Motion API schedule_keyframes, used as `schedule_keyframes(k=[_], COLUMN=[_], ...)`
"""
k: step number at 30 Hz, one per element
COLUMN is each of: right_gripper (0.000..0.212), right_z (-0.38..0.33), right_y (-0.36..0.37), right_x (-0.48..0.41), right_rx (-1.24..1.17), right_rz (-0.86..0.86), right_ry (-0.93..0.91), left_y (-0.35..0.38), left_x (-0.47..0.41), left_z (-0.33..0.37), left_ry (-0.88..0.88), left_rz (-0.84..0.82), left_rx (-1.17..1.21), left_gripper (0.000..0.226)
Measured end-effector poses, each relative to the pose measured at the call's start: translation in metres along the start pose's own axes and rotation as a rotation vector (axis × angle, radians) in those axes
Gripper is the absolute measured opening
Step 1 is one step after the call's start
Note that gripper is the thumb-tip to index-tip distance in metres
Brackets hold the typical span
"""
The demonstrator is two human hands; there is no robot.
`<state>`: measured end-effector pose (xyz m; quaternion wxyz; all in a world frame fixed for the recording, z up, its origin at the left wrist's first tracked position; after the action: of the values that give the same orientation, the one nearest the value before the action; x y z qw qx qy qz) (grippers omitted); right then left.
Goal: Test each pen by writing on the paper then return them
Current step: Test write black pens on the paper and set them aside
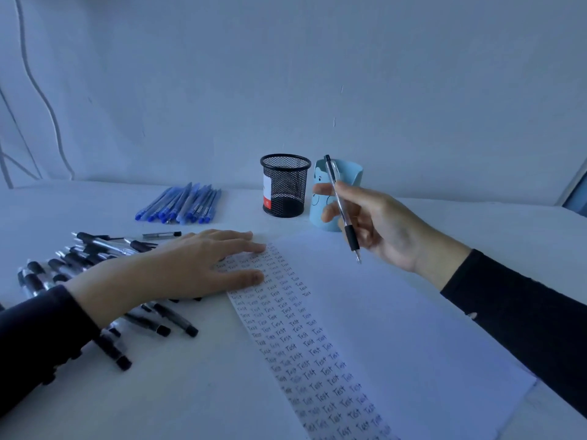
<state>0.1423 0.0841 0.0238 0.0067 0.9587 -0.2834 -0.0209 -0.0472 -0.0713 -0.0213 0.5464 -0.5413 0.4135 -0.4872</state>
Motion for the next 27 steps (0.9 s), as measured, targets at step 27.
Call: schedule_keyframes(k=[27], right_gripper=[0.030], right_z=[0.019], right_y=[-0.116], right_x=[-0.016], right_rx=[1.307], right_rz=[0.534], right_ry=[-0.338], left_y=[0.002], left_x=[-0.001], left_z=[-0.002], left_ry=[0.011], left_rz=[0.005], left_rx=[-0.001], left_gripper=[0.075])
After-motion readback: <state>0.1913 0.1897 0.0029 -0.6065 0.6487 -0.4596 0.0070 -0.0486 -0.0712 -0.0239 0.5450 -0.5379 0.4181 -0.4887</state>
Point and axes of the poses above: each hand's wrist, its own x-axis away from the middle knuckle, its own y-axis out of the palm, z = x × y, the point moved 4 cm from there along -x, towards the middle knuckle, and after that the axes turned 6 degrees about -x, right-handed, at the moved point
